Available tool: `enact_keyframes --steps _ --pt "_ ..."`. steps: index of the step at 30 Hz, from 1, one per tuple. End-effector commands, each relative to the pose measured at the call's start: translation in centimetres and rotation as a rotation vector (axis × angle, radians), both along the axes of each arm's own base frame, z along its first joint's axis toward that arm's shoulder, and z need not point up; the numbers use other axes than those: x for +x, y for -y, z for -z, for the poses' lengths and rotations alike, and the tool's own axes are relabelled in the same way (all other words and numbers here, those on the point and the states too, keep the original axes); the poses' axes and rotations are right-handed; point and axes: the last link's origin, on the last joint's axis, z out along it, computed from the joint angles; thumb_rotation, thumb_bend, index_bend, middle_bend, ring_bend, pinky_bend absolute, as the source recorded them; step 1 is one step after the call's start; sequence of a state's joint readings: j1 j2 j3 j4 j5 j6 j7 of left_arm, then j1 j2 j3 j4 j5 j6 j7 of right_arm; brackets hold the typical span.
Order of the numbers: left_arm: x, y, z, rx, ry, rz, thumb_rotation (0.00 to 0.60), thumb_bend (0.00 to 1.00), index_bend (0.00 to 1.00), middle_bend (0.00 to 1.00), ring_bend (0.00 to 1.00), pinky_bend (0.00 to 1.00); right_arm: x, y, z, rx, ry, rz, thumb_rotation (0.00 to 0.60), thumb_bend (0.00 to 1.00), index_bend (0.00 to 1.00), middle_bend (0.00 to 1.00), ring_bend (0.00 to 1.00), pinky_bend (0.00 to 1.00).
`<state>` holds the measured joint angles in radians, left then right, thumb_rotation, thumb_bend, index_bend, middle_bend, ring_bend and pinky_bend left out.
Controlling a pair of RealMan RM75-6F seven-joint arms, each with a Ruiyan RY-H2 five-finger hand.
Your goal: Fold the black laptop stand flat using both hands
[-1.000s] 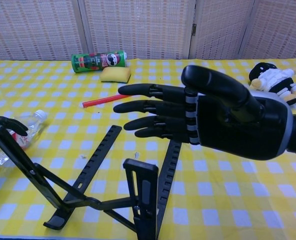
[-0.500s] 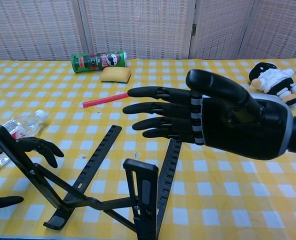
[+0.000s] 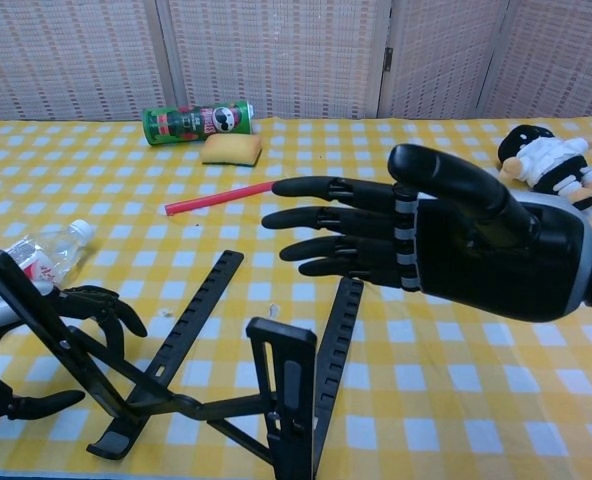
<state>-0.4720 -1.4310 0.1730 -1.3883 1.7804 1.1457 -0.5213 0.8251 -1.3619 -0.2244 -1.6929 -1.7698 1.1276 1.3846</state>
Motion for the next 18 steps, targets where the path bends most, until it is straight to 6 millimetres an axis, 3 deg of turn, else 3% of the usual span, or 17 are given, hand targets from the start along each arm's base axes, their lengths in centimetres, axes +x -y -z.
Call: enact_keyframes --steps 1,18 --pt "0.03 0.29 0.09 -0.005 0.018 -0.020 0.600 0.40 0.46 0.29 0.19 0.05 -0.11 0.01 0.04 0.000 0.000 0.002 0.269 0.19 0.00 0.08 0.09 0.00" --pt "0.44 1.01 0.76 -0.014 0.080 -0.069 0.600 0.45 0.50 0.32 0.21 0.06 -0.68 0.06 0.15 0.002 -0.003 0.014 0.271 0.19 0.00 0.08 0.08 0.00"
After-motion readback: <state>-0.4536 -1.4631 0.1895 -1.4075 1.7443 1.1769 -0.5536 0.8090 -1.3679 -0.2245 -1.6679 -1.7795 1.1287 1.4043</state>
